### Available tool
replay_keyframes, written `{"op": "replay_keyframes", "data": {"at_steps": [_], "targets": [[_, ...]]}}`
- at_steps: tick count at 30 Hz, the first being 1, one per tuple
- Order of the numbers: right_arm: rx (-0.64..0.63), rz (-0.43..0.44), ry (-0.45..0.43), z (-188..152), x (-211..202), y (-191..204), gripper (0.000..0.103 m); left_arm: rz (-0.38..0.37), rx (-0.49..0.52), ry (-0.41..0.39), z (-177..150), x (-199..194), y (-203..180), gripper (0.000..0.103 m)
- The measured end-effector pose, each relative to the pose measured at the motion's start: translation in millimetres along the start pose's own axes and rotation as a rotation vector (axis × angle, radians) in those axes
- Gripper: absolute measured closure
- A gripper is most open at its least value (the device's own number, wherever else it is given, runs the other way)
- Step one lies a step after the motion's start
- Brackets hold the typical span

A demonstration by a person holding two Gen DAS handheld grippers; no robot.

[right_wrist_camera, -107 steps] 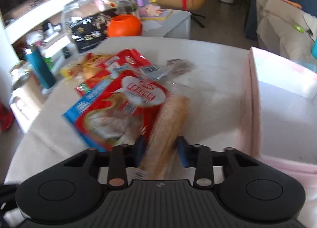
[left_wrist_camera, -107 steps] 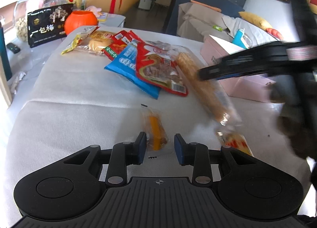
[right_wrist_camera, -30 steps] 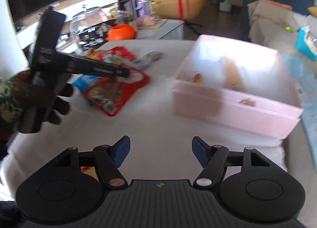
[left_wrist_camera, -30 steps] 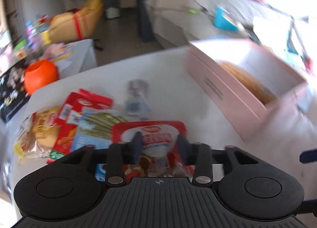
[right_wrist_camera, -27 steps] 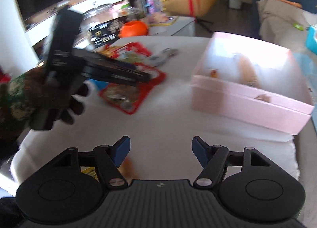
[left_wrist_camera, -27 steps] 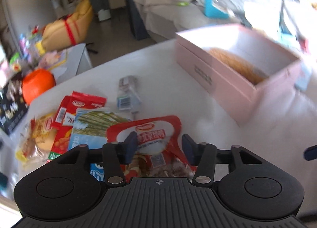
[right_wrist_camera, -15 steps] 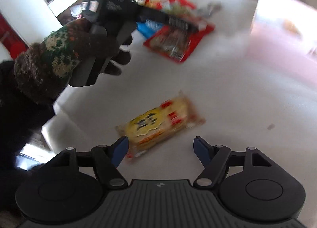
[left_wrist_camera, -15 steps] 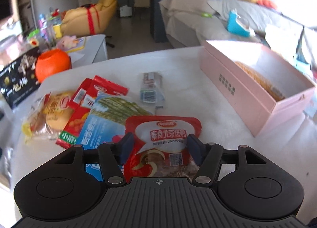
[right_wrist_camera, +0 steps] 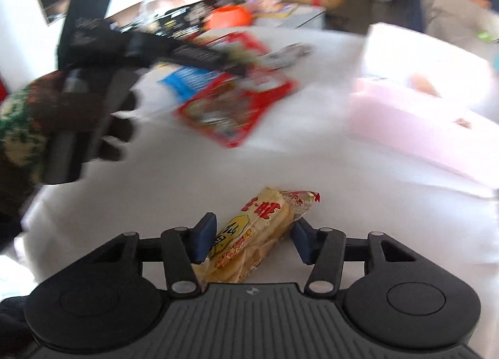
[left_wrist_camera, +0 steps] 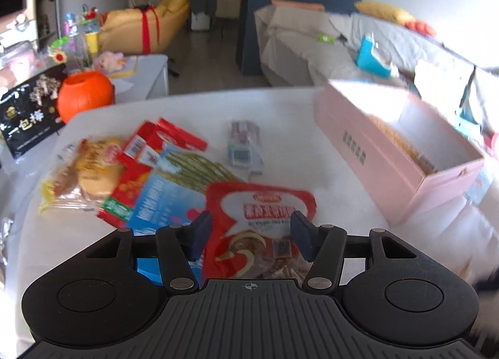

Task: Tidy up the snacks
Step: 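Grasp the red roast-duck pouch with the left tool while right tool moves over the rice cracker pack, then lift the red pouch off the table with the left tool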

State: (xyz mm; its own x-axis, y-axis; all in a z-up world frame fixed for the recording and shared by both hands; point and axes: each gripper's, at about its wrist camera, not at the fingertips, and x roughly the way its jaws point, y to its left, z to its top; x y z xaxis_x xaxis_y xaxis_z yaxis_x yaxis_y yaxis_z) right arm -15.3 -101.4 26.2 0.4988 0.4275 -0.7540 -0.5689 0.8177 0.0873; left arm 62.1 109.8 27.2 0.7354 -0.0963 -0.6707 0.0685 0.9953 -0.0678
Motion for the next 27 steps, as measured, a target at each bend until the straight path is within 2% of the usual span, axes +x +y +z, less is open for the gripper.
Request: {"op": "replay_keyframes", "data": {"at_steps": [2,4,5,6,8,12,15,19,23,27], "targets": [[0.011,-0.104,-0.036,0.0,-3.5,-15.4,0.054,0.018,0.045,-0.007,-1.2,6.1,-11.2,0.041],[0.024,-0.158,-0.071,-1.9,-4.9,-27.6,0.054,0.049,0.105,0.003,-1.5,11.6,-24.9,0.036],[0.037,-0.173,-0.082,-3.0,-4.5,-35.5,0.051,0.058,0.136,0.013,-2.1,14.2,-30.9,0.034],[0.051,-0.181,-0.089,-3.8,-3.1,-41.7,0.042,0.068,0.168,0.022,-3.0,16.1,-36.7,0.033],[0.087,-0.213,-0.101,-7.2,2.5,-53.5,0.034,0.083,0.200,0.024,-5.3,16.8,-41.6,0.032],[0.152,-0.230,-0.137,-18.6,10.9,-65.8,0.022,0.039,0.179,0.023,-10.5,3.9,-38.2,0.039],[0.156,-0.234,-0.142,-17.4,15.8,-66.8,0.020,-0.033,0.157,0.020,-21.4,-11.8,-38.4,0.048],[0.162,-0.233,-0.146,-15.9,20.5,-67.5,0.019,-0.103,0.113,0.026,-41.2,-34.6,-45.1,0.049],[0.162,-0.227,-0.148,-16.5,18.7,-68.8,0.016,-0.216,0.063,0.049,-51.2,-54.0,-48.9,0.055],[0.163,-0.224,-0.149,-17.9,17.6,-69.6,0.016,-0.160,0.023,0.003,-45.7,-66.4,-41.0,0.055]]}}
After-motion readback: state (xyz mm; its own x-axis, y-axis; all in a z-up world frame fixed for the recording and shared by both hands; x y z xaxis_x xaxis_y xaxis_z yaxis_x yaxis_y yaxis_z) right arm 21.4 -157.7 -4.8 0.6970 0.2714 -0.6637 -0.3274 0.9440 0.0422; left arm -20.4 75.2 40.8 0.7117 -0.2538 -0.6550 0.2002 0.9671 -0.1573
